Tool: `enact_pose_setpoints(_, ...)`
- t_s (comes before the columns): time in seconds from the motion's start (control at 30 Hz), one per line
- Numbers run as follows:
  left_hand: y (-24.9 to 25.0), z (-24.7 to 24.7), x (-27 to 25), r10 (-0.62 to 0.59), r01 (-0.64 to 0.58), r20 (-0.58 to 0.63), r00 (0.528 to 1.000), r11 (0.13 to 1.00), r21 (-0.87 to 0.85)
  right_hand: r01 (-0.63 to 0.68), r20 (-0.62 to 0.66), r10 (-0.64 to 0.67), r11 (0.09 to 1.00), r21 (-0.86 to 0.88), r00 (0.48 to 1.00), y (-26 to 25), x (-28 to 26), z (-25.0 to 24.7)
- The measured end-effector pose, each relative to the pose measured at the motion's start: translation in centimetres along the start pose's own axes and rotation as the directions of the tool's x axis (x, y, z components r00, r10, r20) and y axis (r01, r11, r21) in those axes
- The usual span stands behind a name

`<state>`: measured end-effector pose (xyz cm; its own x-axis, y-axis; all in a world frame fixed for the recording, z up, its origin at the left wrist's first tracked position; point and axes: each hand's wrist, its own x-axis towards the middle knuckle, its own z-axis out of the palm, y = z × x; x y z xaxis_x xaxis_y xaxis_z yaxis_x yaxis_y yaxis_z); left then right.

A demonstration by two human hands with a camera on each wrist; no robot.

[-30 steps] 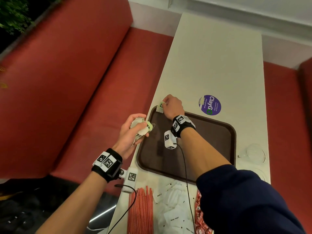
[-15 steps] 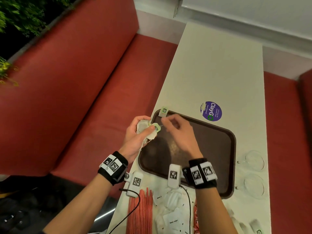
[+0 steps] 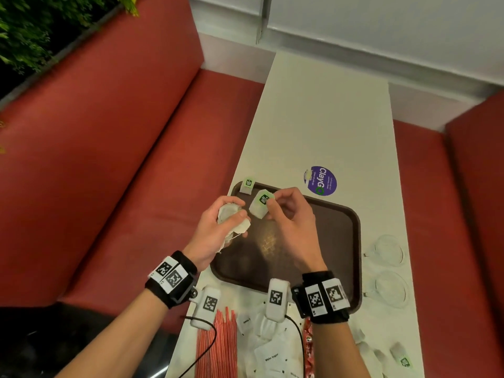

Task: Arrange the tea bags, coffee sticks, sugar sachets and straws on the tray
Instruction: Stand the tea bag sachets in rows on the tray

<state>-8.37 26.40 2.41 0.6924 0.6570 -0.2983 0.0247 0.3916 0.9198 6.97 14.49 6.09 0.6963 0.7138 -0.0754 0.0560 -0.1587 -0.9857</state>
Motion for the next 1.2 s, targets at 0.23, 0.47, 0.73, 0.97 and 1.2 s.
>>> enact_pose_setpoints(0.23, 0.8, 1.8, 0.7, 0.054, -0.065, 0.1, 0.994, 0.992, 0.111, 0.053, 0.024, -0.052, 0.997, -0.055, 0.998, 0.0, 0.0, -0.1)
enact_pose_setpoints(0.47, 0.2, 2.0, 1.7, 0.09, -0.094, 0.033, 0.995, 0.984, 0.15, 0.003, -0.042, -0.006, 0.996, -0.084, 0.999, 1.7, 0.7, 0.6)
enact_pose_setpoints(0.73, -1.4, -0.2, 1.7, 0.018, -0.012, -0.234, 0.972, 1.0, 0.029, -0.11, -0.225, 0.057, 0.967, -0.228, 0.973, 7.4, 7.8, 1.0)
enact_pose_setpoints(0.97, -2.2, -2.5, 1.6, -0.098, 0.079, -0.34, 0.935, 0.994, -0.07, -0.221, -0.165, 0.178, 0.927, -0.303, 0.97, 11.8, 13.0, 3.4)
enact_pose_setpoints(1.2, -3.1, -3.0, 1.1, -0.124, 0.109, -0.33, 0.936, 0.992, -0.063, -0.276, -0.247, 0.196, 0.894, -0.352, 0.949, 13.4, 13.4, 4.0)
